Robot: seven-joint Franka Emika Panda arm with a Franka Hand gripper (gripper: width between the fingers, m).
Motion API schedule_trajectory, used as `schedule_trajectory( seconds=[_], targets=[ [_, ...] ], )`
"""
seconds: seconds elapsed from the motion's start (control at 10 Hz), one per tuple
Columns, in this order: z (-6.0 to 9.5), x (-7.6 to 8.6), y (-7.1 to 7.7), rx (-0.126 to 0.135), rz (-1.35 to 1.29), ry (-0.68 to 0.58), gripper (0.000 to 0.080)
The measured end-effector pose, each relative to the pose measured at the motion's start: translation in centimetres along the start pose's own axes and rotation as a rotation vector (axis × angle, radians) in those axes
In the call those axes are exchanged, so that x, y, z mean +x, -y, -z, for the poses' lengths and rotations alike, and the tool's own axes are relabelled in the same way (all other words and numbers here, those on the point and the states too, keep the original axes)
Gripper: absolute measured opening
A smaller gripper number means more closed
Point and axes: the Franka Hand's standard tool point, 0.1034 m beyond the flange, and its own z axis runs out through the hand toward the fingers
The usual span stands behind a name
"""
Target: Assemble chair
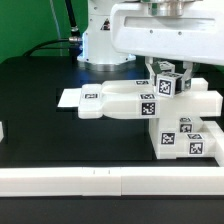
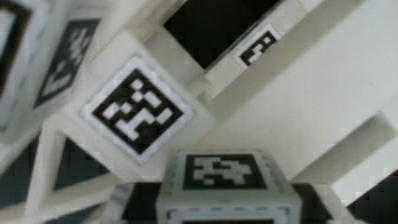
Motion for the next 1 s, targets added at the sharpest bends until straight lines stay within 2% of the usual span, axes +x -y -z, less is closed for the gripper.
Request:
schedule_trajectory(
  seconds=[0.1,0.4,0.6,1.0],
  targets=[
    [-0.27,-0.27,-0.09,-0.002,-0.080,0.006,0.0281],
    [-0.31,-0.24,-0.05,0.010,-0.398,0.024,0.0276],
    [-0.32,-0.18,0.04,0.021,-0.520,0.035,0.0276],
    [-0.35,-0.15,0.08,0.019,-0.785,0.040,0.0276]
  ],
)
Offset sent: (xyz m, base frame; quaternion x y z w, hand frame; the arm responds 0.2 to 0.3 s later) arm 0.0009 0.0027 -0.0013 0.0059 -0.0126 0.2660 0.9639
